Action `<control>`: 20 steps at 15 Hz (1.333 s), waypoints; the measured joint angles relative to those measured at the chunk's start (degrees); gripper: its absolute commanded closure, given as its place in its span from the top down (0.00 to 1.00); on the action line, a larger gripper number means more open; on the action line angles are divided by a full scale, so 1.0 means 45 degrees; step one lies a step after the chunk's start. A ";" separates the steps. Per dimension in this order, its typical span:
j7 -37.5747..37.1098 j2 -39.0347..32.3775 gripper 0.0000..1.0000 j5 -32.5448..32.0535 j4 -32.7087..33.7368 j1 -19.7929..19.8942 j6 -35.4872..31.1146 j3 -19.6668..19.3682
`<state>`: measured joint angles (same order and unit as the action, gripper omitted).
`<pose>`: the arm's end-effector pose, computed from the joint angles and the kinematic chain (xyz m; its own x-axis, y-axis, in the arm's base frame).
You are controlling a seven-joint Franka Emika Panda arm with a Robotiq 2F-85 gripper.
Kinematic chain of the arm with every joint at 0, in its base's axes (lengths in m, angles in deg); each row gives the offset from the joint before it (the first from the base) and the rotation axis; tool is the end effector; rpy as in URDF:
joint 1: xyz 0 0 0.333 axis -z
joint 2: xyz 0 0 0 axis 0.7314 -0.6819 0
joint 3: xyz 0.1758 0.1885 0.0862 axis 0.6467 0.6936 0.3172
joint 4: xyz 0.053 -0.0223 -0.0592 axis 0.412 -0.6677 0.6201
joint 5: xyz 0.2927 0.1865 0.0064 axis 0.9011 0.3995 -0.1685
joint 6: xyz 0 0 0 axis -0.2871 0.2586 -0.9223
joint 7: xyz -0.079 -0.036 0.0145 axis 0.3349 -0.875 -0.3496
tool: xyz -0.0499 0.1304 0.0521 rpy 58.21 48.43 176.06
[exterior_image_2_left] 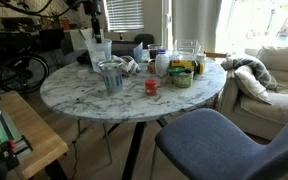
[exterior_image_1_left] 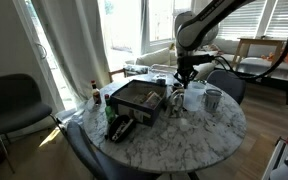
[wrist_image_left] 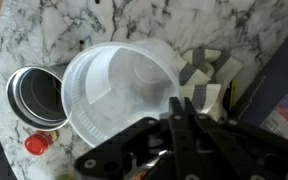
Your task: Empty the plastic cup into the blue box and put it on the table
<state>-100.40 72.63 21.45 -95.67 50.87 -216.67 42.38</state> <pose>0.4648 -0.0290 0.2950 0.8297 -0.5578 0.0185 -0.5550 -0.8210 0.1339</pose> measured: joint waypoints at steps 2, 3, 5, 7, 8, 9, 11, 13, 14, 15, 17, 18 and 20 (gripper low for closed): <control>-0.0918 -0.0630 0.01 -0.0317 0.0406 -0.0003 -0.0047 -0.0118; -0.1315 -0.0909 0.01 -0.0512 0.0604 -0.0006 -0.0047 -0.0203; -0.1967 -0.1394 0.01 -0.0929 0.0944 -0.0038 -0.0047 -0.0399; -0.2299 -0.1817 0.01 -0.1119 0.1248 -0.0061 -0.0046 -0.0553; -0.2392 -0.2008 0.01 -0.1142 0.1386 -0.0086 -0.0046 -0.0616; -0.2423 -0.2193 0.01 -0.1143 0.1541 -0.0118 -0.0046 -0.0663; -0.2431 -0.2557 0.30 -0.1131 0.1846 -0.0209 -0.0045 -0.0719; -0.2431 -0.2888 0.37 -0.1112 0.2130 -0.0323 -0.0040 -0.0763; -0.2431 -0.3024 0.44 -0.1110 0.2259 -0.0372 -0.0038 -0.0783; -0.2432 -0.3133 0.51 -0.1109 0.2365 -0.0416 -0.0034 -0.0801; -0.2431 -0.3195 0.66 -0.1113 0.2486 -0.0533 -0.0011 -0.0839; -0.2431 -0.3164 0.75 -0.1121 0.2517 -0.0608 -0.0002 -0.0850; -0.2309 -0.2983 0.88 -0.1141 0.2521 -0.0821 -0.0001 -0.0840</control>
<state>-110.78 59.20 16.32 -84.33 47.17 -216.67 38.60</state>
